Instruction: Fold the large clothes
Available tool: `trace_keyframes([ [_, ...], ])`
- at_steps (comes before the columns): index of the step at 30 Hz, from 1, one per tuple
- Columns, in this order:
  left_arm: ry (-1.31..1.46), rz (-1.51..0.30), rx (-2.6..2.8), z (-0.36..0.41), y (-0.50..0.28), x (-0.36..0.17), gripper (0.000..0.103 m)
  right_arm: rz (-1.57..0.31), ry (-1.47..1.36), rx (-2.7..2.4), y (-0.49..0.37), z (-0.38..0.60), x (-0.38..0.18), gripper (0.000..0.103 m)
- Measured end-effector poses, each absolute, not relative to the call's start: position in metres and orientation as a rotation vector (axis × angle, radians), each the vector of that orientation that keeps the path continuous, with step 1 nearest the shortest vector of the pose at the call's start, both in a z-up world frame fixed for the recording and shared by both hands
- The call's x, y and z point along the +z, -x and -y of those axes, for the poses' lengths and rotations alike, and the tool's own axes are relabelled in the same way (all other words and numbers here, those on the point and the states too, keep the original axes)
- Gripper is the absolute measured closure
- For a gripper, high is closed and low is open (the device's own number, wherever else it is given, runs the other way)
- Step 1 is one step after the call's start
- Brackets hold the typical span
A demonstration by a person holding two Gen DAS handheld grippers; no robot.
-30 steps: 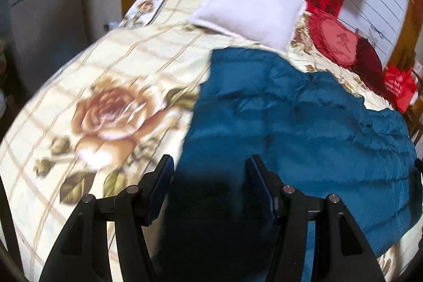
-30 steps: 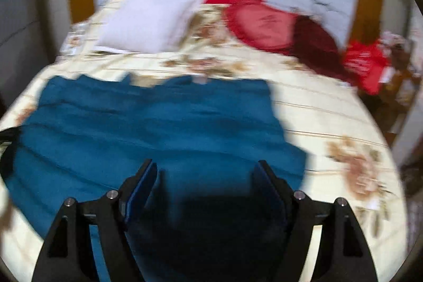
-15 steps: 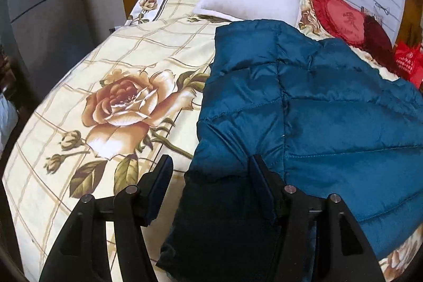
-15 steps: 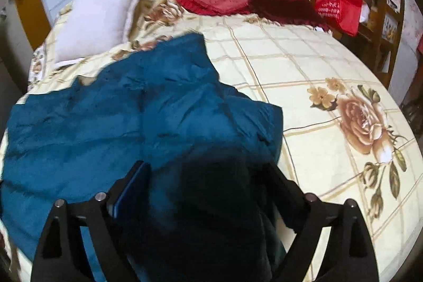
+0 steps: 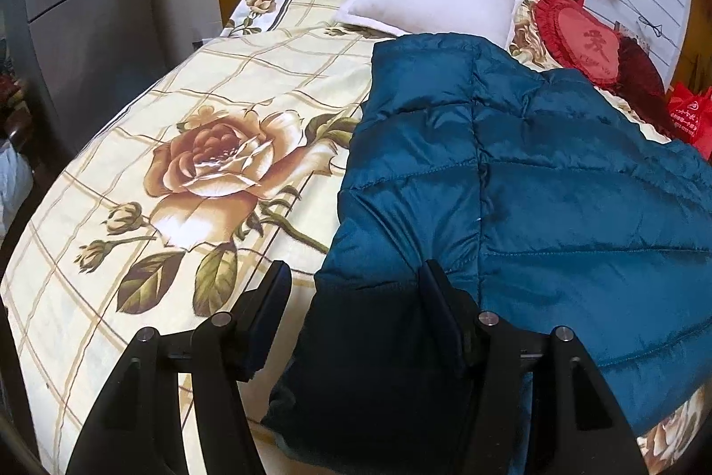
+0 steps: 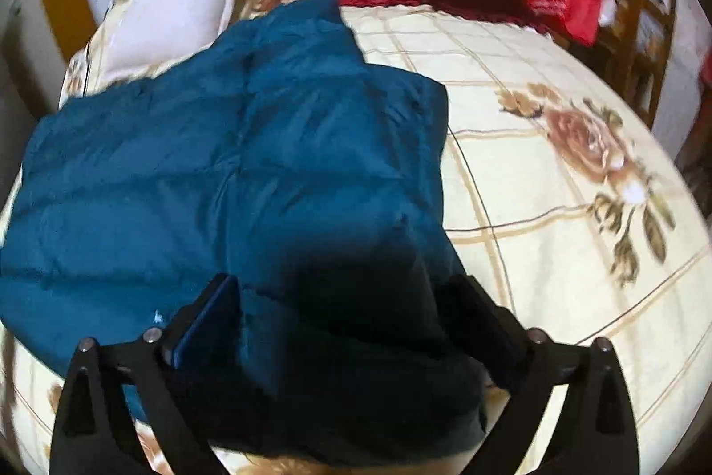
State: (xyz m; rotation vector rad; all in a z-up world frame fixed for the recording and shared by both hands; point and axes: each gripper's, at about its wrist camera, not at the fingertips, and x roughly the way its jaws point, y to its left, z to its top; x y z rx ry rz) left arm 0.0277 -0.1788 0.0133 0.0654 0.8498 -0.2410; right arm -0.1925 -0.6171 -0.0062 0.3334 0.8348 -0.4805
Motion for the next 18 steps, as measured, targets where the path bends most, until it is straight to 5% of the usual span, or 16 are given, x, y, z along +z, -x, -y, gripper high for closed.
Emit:
trace_keyframes([
  [18, 0.048, -0.882, -0.341, 0.166, -0.021, 0.024, 0.061, -0.753, -0.399, -0.422, 0.218, 0.628, 0.023, 0.000],
])
